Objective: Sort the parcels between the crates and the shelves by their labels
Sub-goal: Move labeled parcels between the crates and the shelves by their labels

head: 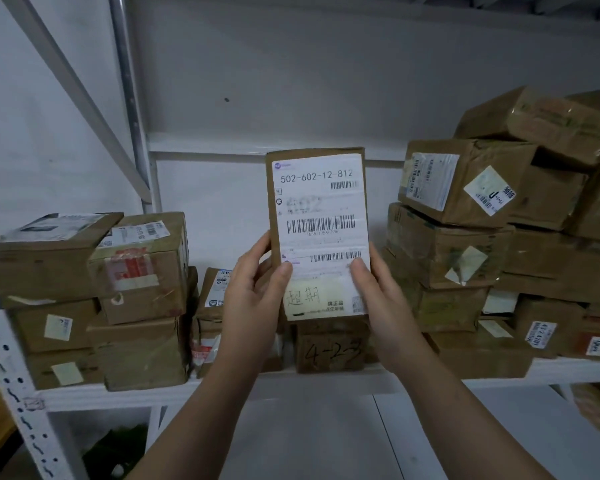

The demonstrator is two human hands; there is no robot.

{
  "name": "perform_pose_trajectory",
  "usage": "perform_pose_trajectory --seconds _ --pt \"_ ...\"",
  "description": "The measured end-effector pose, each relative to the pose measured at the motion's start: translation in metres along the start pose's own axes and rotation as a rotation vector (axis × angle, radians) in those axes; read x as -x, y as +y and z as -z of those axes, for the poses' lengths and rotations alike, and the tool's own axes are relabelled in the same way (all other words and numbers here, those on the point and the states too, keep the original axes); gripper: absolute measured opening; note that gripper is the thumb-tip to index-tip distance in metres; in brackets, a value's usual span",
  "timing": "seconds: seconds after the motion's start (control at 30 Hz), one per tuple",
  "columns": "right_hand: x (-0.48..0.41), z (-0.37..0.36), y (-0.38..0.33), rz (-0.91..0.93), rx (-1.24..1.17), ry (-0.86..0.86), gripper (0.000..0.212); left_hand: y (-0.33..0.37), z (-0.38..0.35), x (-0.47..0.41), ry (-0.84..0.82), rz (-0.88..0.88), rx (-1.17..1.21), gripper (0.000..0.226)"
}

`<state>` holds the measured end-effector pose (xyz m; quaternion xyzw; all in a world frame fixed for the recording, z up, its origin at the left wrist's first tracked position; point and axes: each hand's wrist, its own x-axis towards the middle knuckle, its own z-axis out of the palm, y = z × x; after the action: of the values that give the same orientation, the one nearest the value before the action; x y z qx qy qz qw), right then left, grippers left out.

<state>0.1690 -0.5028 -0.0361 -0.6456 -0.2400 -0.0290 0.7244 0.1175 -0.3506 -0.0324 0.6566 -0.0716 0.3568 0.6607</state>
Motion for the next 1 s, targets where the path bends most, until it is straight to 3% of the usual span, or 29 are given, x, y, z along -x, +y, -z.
perform_pose_trajectory --seconds 0.53,0.8,0.9,1.0 --pt "0.002 -0.005 0.000 0.000 -0.022 0.034 0.067 -0.002 0.003 0.006 0.036 0.050 0.086 0.039" --pt "0.053 0.004 0.009 0.024 -0.054 0.238 0.052 -0.004 0.006 0.020 -0.385 0.113 0.242 0.037" --pt "0.087 0.018 0.012 0.015 -0.052 0.343 0.061 -0.008 0.000 0.040 -0.487 0.094 0.269 0.039" --pt "0.123 0.040 0.010 0.009 -0.002 0.433 0.056 -0.014 -0.016 0.070 -0.555 0.135 0.308 0.044"
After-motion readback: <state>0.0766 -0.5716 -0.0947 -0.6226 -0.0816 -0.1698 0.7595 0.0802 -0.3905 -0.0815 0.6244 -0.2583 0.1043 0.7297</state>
